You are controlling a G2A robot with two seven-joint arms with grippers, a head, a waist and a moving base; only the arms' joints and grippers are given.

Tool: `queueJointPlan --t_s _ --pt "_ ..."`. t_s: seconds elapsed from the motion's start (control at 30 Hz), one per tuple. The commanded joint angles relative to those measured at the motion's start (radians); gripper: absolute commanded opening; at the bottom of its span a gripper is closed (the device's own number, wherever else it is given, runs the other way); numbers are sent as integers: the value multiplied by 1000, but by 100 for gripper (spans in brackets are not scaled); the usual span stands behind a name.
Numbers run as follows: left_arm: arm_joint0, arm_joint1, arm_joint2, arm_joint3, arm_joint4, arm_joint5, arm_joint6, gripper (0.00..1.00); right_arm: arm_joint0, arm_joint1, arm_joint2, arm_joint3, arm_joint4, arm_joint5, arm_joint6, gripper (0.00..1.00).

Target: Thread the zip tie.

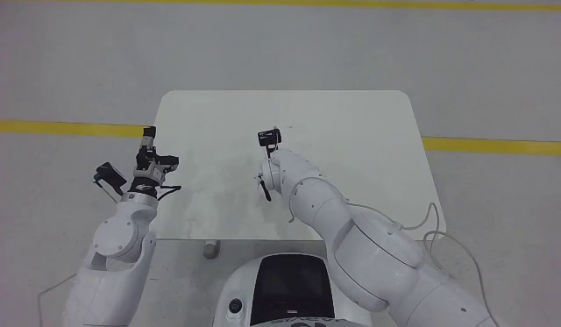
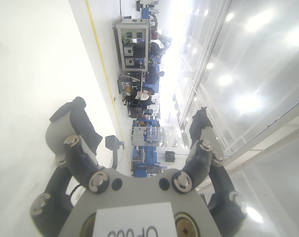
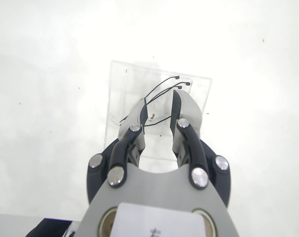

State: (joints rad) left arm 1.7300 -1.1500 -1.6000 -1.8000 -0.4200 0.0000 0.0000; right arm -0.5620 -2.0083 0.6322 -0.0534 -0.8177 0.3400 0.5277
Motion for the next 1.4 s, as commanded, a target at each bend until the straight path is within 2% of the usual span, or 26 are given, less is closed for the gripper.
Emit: queueJointPlan --t_s 0.0,0.47,0.67,0.73,1.0,1.3,1.37 --pt "0 0 0 0 0 0 0 100 0 0 1 0 -3 0 7 25" --pt "0 0 0 0 0 0 0 100 3 -2 2 0 -47 0 79 27" --pt "0 0 0 0 0 0 0 100 3 -2 2 0 -50 0 91 24" --pt "0 0 0 0 0 0 0 100 2 -2 2 0 -50 0 93 22" --pt "0 0 0 0 0 0 0 100 2 -2 2 -4 -52 0 89 0" --pt "0 0 0 0 0 0 0 100 4 -1 2 -1 -47 0 84 0" --pt "0 0 0 0 0 0 0 100 4 -2 3 -1 -45 0 75 13"
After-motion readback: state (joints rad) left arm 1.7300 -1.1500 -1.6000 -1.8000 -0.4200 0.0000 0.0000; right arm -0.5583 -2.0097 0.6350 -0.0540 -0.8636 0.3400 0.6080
